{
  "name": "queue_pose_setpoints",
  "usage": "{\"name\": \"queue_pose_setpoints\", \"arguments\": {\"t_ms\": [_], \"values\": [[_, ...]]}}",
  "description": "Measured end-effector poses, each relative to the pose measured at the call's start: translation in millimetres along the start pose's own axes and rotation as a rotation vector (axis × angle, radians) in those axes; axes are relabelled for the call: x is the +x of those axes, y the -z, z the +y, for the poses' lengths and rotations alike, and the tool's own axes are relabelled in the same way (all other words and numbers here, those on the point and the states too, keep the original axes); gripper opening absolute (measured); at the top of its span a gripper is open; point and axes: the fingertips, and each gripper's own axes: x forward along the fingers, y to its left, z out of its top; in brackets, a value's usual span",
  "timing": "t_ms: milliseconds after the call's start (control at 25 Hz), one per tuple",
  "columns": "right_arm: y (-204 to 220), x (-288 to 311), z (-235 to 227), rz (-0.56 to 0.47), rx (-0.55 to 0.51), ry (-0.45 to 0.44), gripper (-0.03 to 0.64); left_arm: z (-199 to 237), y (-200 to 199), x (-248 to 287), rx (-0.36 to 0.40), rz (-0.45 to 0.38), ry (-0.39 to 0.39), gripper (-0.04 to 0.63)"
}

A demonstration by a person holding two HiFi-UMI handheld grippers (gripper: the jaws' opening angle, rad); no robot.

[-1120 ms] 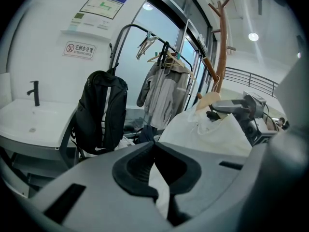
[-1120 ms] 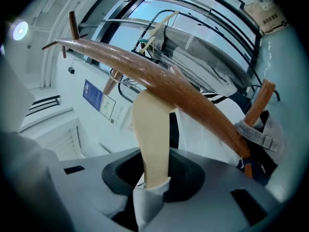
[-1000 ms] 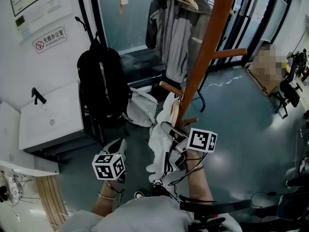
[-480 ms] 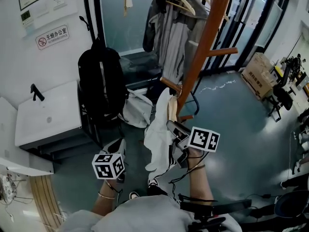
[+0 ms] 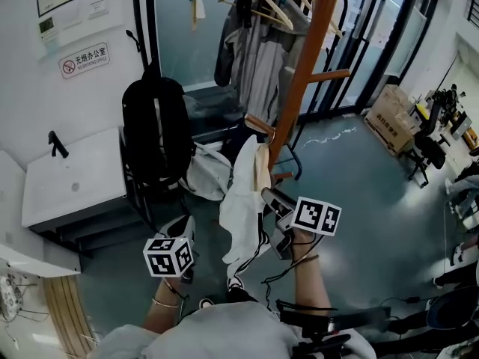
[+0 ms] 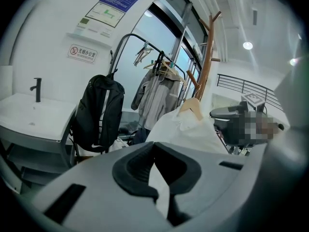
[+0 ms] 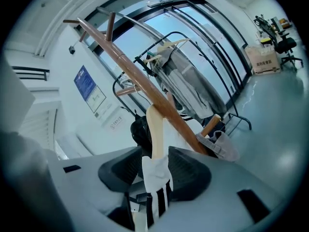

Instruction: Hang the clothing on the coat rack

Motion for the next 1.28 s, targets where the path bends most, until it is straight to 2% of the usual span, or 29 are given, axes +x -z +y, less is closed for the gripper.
{"name": "queue_pose_setpoints", "arguments": {"t_ms": [520, 880, 1160, 1280], "values": [[49.8, -39.6, -8.5, 0.005, 0.051, 0.075, 0.172, -10.8, 24.0, -32.2, 0.019, 0.028, 0.044, 0.008], [65.8, -66.4, -9.5, -0.028, 0.067, 0.091, 0.169, -38.1, 26.4, -32.0, 0.035, 0.023, 0.097, 0.008], [58.2, -79.3, -19.8, -0.063, 0.03, 0.118, 0.119, -59.3, 21.0, -19.5, 0.021, 0.005, 0.105, 0.008], [47.8, -85.0, -28.7, -0.088, 0.011, 0.147, 0.076, -68.6, 16.5, -13.8, 0.01, -0.004, 0.1, 0.009]]}}
